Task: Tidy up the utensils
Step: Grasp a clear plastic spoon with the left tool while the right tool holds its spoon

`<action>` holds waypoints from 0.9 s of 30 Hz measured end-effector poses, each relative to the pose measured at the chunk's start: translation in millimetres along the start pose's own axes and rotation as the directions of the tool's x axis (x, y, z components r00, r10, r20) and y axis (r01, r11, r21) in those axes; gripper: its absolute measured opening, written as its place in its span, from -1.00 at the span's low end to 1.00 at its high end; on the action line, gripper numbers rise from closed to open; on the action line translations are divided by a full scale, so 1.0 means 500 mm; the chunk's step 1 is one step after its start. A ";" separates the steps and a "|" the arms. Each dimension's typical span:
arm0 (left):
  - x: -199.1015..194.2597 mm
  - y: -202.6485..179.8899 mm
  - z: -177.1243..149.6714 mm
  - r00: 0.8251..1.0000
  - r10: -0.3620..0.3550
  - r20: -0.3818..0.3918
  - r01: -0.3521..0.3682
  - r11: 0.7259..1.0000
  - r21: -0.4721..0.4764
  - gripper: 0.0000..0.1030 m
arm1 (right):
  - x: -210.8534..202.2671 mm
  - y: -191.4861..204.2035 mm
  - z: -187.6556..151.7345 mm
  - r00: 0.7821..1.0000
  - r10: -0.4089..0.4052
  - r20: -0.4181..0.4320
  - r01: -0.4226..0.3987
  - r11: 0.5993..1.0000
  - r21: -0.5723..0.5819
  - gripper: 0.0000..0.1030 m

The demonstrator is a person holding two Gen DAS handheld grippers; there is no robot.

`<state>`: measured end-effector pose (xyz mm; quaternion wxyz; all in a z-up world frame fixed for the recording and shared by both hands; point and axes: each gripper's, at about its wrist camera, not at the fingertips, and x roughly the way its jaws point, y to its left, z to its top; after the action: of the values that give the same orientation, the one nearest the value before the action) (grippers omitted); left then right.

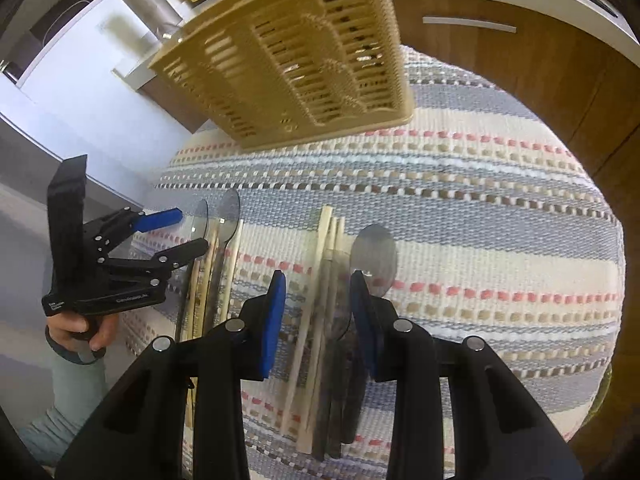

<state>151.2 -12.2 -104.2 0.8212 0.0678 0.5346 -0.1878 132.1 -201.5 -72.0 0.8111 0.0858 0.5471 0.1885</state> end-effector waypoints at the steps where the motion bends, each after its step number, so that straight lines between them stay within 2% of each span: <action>1: 0.004 -0.002 0.003 1.000 -0.001 -0.001 0.001 1.000 -0.001 0.28 | -0.005 -0.003 0.001 1.000 -0.009 0.004 0.009 1.000 0.000 -0.41; 4: 0.011 -0.008 0.006 1.000 0.021 0.005 -0.021 1.000 -0.001 0.10 | -0.008 -0.014 0.001 0.999 -0.050 0.009 0.050 0.999 0.000 -0.41; 5: 0.013 -0.011 0.007 0.999 0.034 0.010 -0.034 0.999 0.004 -0.03 | -0.007 -0.019 0.001 0.998 -0.067 0.002 0.067 0.998 0.000 -0.41; 6: 0.013 -0.013 0.007 0.999 0.051 0.014 -0.051 0.999 0.011 -0.27 | -0.005 -0.025 0.000 0.997 -0.081 -0.007 0.081 0.997 0.001 -0.41; 7: 0.010 -0.014 0.007 0.998 0.055 0.021 -0.055 0.998 0.017 -0.33 | -0.004 -0.033 -0.001 0.995 -0.094 -0.015 0.094 0.996 0.002 -0.41; 10: 0.005 -0.002 0.004 0.999 0.032 0.027 -0.031 0.999 -0.012 -0.35 | 0.010 -0.050 -0.016 0.987 -0.149 -0.052 0.148 0.989 -0.024 -0.41; 13: 0.000 0.010 0.001 0.999 0.014 0.037 -0.013 0.999 -0.029 -0.35 | 0.019 -0.057 -0.036 0.985 -0.146 -0.087 0.141 0.989 -0.053 -0.41; 20: -0.007 0.019 -0.007 0.999 0.018 0.044 -0.017 1.000 -0.019 -0.34 | 0.044 -0.038 -0.061 0.967 -0.221 -0.123 0.203 0.969 -0.141 -0.41; 24: -0.013 0.026 -0.014 0.999 0.017 0.048 -0.016 1.000 -0.010 -0.34 | 0.054 -0.019 -0.066 0.958 -0.264 -0.111 0.240 0.953 -0.187 -0.41; 27: -0.018 0.034 -0.017 0.999 -0.016 0.047 0.017 1.000 -0.012 -0.33 | 0.069 0.003 -0.057 0.949 -0.301 -0.089 0.278 0.938 -0.205 -0.41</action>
<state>147.5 8.1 -101.3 0.8322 0.0541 0.5170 -0.1929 116.9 -188.5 -111.9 0.8002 -0.0848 0.5808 0.1230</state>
